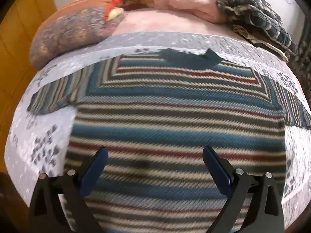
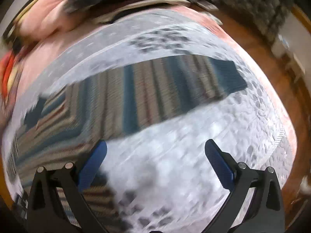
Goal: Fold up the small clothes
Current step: 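Grasp the sweater cuff with the right gripper and lift it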
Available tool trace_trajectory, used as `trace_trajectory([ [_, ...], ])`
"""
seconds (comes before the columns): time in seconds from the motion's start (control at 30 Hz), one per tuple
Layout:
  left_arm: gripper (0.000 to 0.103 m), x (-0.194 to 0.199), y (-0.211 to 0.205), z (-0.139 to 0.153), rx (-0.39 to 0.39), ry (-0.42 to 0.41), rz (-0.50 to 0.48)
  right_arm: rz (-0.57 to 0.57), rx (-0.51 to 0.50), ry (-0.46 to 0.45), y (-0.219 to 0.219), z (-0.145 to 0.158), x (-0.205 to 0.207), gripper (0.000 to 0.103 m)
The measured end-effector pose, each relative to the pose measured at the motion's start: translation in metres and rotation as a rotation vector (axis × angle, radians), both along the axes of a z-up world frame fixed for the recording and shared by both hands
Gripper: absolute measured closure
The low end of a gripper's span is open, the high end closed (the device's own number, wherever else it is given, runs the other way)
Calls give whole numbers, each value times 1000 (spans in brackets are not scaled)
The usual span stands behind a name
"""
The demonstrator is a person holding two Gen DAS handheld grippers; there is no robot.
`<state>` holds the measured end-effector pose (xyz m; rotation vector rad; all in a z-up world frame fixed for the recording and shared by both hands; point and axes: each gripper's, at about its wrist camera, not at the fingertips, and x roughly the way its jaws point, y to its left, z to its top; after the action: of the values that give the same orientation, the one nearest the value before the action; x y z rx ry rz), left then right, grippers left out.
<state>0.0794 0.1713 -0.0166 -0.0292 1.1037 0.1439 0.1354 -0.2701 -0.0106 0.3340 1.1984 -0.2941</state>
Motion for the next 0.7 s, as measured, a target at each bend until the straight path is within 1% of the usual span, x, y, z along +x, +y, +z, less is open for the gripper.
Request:
trace_trajectory([
  [0.13,5,36,-25,1,-67,-30,-38,-178,120,-2,-101,-25,15,3],
  [0.2,5,52,-39,2,-87,-54,-60,-243,136,14,-148,-41,19,3],
  [0.27,4,62,-45,-1,-108,-72,-72,-289,150,17,-181,-55,21,3],
  [0.33,4,73,-50,-9,-138,-65,-74,-330,199,19,-206,-71,18,3],
  [0.43,4,88,-52,-25,-178,-31,-56,-367,280,19,-231,-93,20,4],
  [0.5,4,94,-51,-34,-167,-25,-46,-364,278,25,-235,-99,23,5],
  [0.6,4,101,-52,-42,-146,-25,-38,-328,261,30,-235,-104,32,5],
  [0.67,4,105,-49,-47,-144,-19,-31,-306,240,32,-233,-105,39,10],
  [0.7,4,106,-49,-48,-145,-17,-26,-294,227,35,-230,-105,42,18],
])
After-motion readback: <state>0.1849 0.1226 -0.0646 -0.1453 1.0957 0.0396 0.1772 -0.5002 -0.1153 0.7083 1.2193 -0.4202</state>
